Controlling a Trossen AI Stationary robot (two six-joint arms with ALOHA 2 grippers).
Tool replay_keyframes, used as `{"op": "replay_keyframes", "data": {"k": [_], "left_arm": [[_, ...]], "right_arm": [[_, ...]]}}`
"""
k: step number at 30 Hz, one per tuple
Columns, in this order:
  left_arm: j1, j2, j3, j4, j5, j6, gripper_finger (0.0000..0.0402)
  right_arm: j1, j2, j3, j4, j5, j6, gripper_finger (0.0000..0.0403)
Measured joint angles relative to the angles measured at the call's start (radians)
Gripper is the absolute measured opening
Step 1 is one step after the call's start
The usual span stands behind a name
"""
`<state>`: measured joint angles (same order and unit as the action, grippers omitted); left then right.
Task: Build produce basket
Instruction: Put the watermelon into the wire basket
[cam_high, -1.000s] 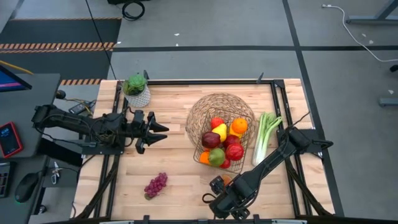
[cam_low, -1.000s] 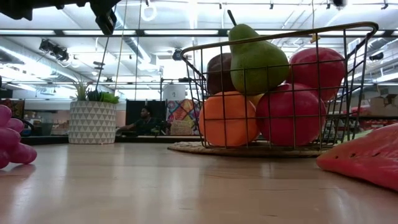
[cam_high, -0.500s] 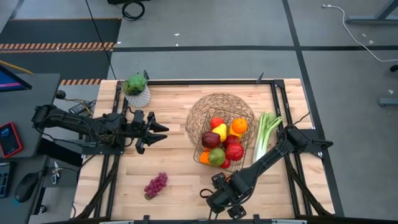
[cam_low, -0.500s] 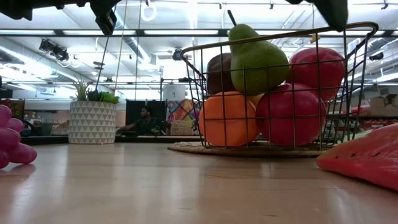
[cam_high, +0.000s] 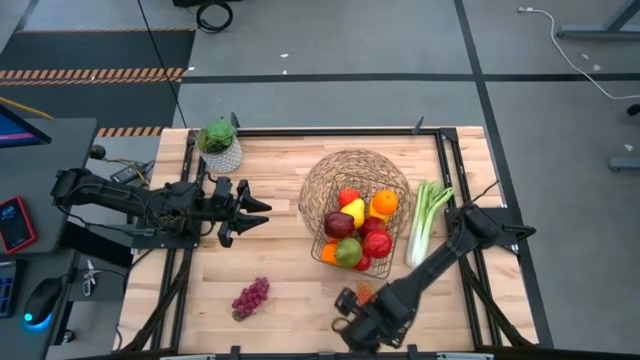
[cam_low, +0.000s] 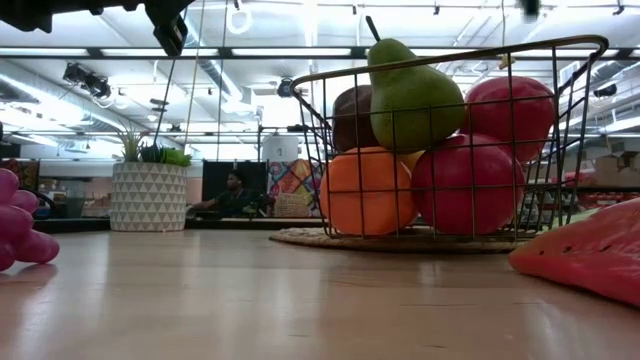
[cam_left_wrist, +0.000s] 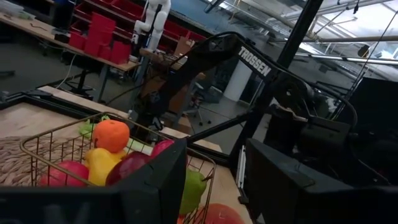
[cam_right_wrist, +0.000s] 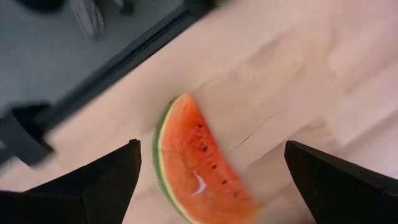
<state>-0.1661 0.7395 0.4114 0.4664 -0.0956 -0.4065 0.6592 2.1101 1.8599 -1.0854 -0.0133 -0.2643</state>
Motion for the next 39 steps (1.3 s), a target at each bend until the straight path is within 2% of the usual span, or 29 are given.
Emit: {"op": "replay_keyframes", "data": {"k": [3, 6, 22, 39], "left_arm": [[0.0, 0.0, 0.0, 0.0, 0.0, 0.0, 0.0172], [0.0, 0.0, 0.0, 0.0, 0.0, 0.001, 0.0172], [0.0, 0.0, 0.0, 0.003, 0.0, 0.01, 0.0172], [0.0, 0.0, 0.0, 0.002, -0.001, 0.058, 0.0172]], "right_arm": [[0.03, 0.0, 0.0, 0.0, 0.047, -0.161, 0.0399], [0.043, 0.0, -0.003, 0.003, 0.049, -0.236, 0.0397], [0.052, 0.033, -0.109, -0.031, 0.084, -0.283, 0.0394], [0.009, 0.033, -0.271, 0.099, 0.083, -0.4, 0.0393]]}}
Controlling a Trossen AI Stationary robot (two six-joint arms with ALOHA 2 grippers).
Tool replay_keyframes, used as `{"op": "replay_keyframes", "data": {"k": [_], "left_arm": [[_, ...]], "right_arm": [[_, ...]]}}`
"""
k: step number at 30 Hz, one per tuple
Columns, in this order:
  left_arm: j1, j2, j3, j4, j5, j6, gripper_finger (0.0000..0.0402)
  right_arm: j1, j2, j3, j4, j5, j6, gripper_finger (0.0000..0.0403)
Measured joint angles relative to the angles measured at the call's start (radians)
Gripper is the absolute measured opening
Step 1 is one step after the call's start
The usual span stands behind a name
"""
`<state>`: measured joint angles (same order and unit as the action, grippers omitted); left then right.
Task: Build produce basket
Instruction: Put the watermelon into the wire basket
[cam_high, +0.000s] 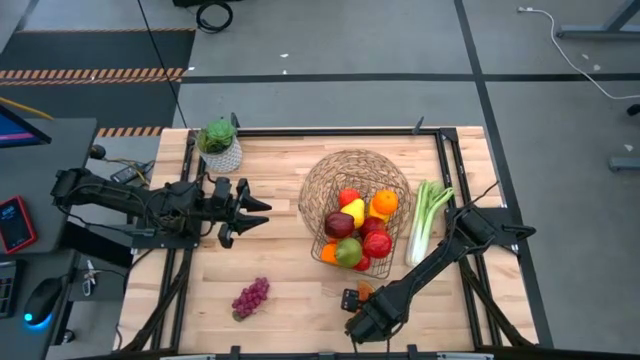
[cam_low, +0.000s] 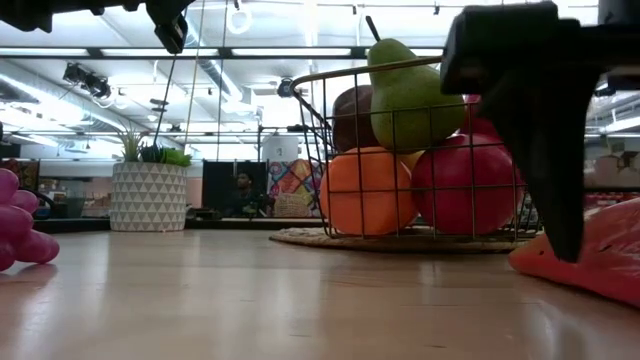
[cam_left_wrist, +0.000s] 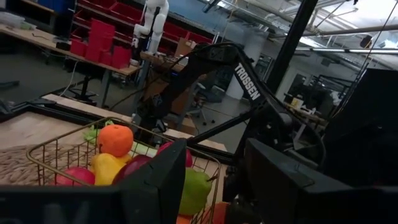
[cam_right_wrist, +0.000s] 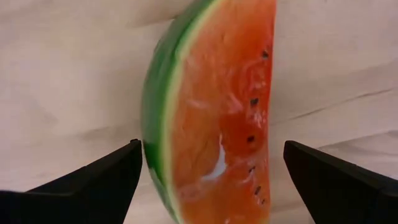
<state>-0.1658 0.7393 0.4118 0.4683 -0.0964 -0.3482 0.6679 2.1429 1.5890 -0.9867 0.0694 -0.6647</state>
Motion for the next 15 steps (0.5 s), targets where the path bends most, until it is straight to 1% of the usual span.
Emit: {"op": "replay_keyframes", "data": {"k": [7, 15], "left_arm": [[0.0, 0.0, 0.0, 0.0, 0.0, 0.001, 0.0172], [0.0, 0.0, 0.0, 0.0, 0.0, 0.0, 0.0172]], "right_arm": [[-0.011, 0.0, -0.042, 0.053, -0.037, -0.024, 0.0378], [-0.011, 0.0, -0.045, 0.06, -0.037, -0.05, 0.0334]]}}
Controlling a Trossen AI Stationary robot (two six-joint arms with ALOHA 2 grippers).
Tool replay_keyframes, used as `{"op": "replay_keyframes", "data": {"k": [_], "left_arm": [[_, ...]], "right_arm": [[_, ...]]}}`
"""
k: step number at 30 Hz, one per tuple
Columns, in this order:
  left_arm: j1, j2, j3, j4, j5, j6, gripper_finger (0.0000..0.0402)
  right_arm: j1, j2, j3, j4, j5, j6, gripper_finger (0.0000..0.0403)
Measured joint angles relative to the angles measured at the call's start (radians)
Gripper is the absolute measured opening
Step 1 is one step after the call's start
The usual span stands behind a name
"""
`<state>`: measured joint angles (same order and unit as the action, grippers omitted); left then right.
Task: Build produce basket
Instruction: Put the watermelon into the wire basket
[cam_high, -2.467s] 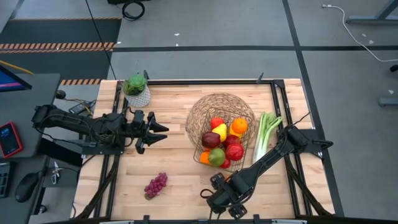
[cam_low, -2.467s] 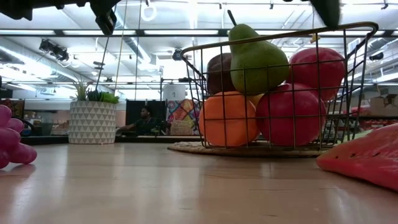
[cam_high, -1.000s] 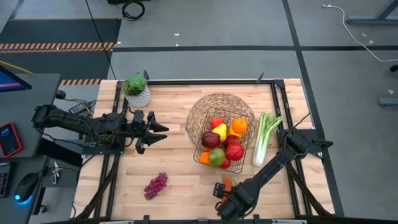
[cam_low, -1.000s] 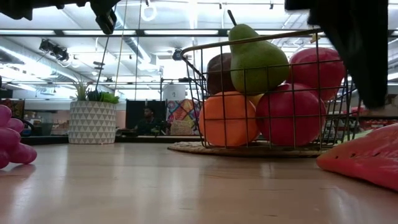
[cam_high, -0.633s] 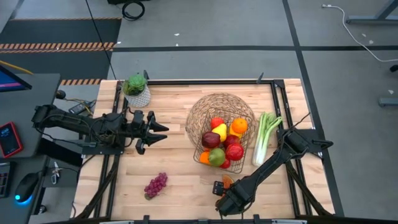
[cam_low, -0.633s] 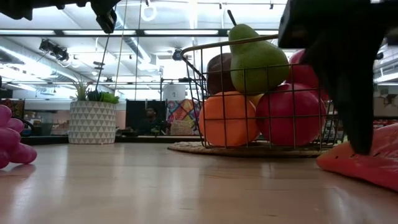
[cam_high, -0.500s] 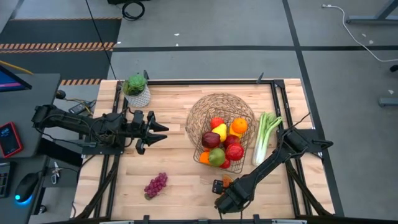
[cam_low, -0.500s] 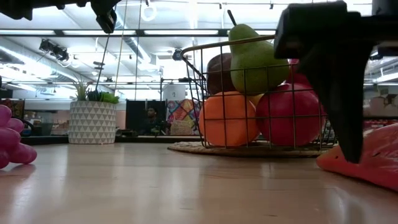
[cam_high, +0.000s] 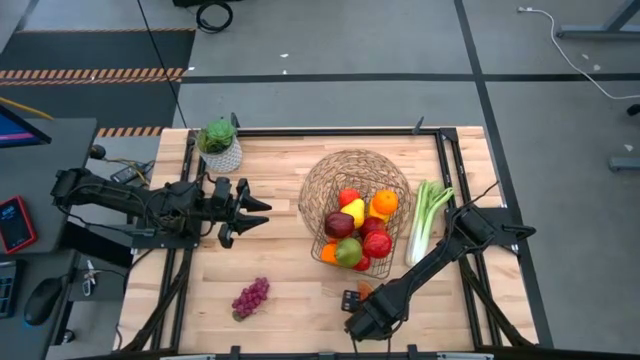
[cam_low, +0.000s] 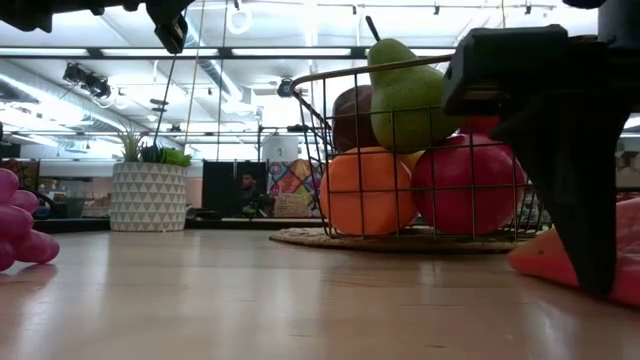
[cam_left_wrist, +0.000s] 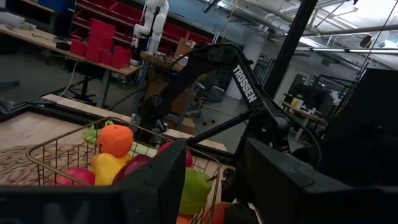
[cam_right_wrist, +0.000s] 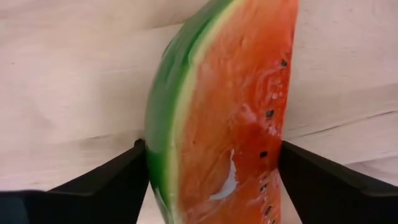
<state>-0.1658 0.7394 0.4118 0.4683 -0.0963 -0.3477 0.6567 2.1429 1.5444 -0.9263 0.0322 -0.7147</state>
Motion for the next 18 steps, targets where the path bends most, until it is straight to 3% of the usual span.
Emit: {"op": "replay_keyframes", "data": {"k": [9, 18], "left_arm": [[0.0, 0.0, 0.0, 0.0, 0.0, 0.0, 0.0172], [0.0, 0.0, 0.0, -0.001, 0.0, 0.0, 0.0172]], "right_arm": [[0.002, -0.001, 0.005, -0.008, 0.026, 0.005, 0.0321], [0.002, -0.001, 0.158, -0.071, 0.148, 0.074, 0.0321]]}}
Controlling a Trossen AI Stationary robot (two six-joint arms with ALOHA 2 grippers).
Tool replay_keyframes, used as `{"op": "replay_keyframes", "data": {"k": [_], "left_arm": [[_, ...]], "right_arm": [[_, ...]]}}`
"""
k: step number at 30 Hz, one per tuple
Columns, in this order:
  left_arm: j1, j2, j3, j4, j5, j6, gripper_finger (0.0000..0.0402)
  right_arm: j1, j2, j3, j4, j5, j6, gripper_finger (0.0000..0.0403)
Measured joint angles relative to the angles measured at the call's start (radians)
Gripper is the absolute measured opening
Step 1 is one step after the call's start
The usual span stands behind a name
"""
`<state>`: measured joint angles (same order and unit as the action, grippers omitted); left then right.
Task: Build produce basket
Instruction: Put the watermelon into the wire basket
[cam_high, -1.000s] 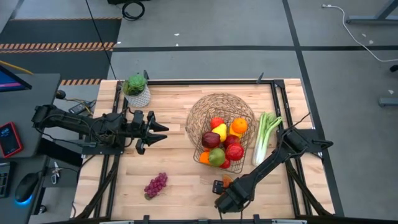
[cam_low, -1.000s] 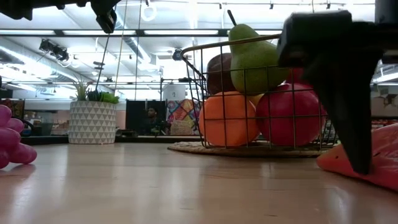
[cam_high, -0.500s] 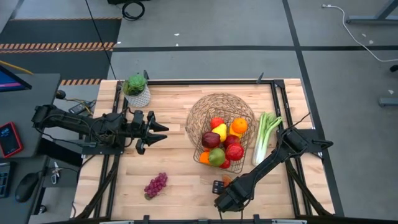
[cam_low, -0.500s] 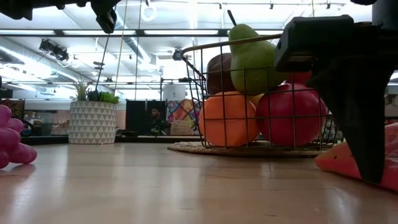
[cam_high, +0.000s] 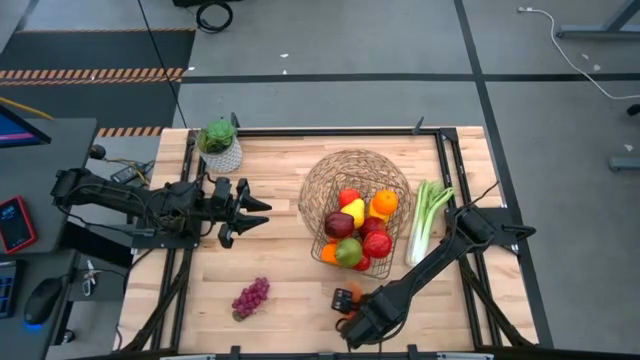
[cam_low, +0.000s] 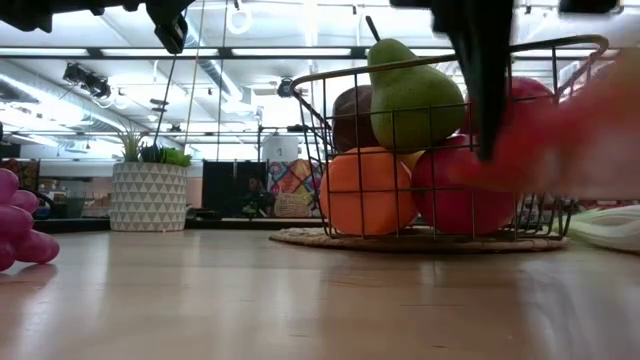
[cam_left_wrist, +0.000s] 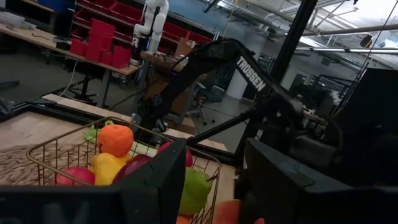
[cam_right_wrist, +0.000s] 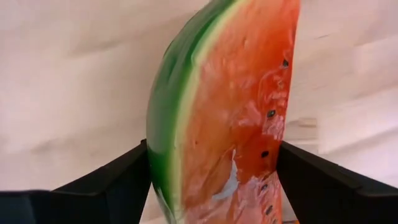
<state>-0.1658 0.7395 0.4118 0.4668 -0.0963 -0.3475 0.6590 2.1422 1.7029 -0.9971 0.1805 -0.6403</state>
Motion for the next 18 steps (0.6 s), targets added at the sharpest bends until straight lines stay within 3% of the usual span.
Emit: {"op": "replay_keyframes", "data": {"k": [9, 18], "left_arm": [[0.0, 0.0, 0.0, 0.0, 0.0, 0.0, 0.0172], [0.0, 0.0, 0.0, 0.0, 0.0, -0.001, 0.0172]], "right_arm": [[-0.056, 0.0, 0.22, 0.006, -0.056, 0.227, 0.0321], [-0.146, 0.0, 0.415, -0.025, -0.256, 0.611, 0.0321]]}}
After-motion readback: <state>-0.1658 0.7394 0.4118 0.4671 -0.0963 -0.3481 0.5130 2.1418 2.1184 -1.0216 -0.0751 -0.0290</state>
